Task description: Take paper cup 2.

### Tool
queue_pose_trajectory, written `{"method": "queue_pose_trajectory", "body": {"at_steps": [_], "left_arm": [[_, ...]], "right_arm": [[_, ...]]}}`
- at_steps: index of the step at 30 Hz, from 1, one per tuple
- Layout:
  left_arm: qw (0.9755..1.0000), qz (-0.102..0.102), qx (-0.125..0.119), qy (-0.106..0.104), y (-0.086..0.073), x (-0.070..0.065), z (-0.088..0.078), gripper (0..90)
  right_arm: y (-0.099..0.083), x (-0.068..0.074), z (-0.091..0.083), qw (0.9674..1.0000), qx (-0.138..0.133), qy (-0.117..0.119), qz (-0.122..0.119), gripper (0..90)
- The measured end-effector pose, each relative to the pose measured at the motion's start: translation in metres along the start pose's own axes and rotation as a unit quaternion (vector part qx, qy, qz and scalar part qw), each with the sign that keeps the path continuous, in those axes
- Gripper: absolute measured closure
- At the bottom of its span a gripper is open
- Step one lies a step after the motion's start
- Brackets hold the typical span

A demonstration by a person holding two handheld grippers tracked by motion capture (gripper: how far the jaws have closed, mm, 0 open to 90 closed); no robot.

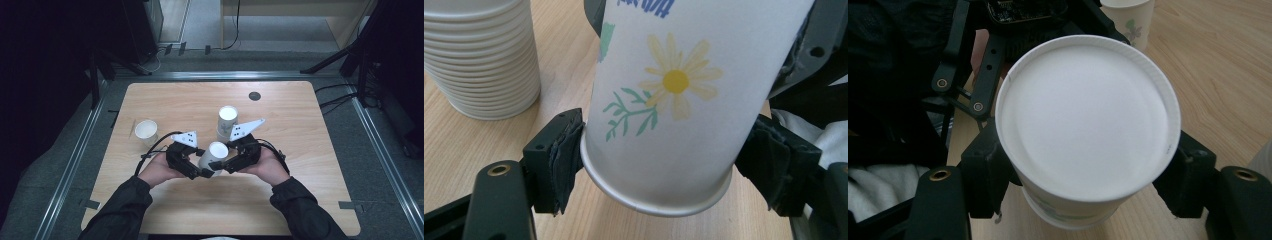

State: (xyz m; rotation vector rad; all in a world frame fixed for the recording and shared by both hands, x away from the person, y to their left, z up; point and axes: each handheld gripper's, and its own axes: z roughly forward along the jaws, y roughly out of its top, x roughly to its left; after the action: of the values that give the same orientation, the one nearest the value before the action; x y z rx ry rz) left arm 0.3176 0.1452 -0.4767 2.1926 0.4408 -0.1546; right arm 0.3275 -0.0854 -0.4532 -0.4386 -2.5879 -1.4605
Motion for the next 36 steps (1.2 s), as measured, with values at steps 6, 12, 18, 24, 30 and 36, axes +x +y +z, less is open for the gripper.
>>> {"method": "queue_pose_trajectory", "body": {"at_steps": [6,12,18,24,30,36], "left_arm": [[1.0,-0.001,0.001,-0.001,0.0,0.0,0.0,23.0],[1.0,-0.005,-0.005,-0.002,0.0,0.0,-0.002,23.3],[1.0,-0.006,-0.006,-0.003,0.0,0.001,-0.004,23.2],[0.9999,-0.009,-0.007,-0.001,-0.001,0.003,-0.009,23.2],[0.9998,-0.006,-0.017,0.012,0.0,0.004,-0.023,23.3],[0.9996,-0.003,-0.007,0.028,0.007,0.004,-0.04,23.4]], "right_arm": [[0.0,0.0,0.001,1.0,0.002,0.001,0.002,31.1],[0.0,-0.001,0.001,1.0,0.0,-0.001,0.001,29.3],[0.0,0.0,-0.001,1.0,-0.001,0.001,-0.004,26.7],[-0.003,-0.001,-0.008,1.0,-0.002,-0.009,-0.001,25.9],[-0.009,0.002,-0.016,0.9997,0.003,-0.021,-0.01,25.9],[-0.016,0.003,-0.018,0.9993,0.015,-0.033,-0.012,26.0]]}}
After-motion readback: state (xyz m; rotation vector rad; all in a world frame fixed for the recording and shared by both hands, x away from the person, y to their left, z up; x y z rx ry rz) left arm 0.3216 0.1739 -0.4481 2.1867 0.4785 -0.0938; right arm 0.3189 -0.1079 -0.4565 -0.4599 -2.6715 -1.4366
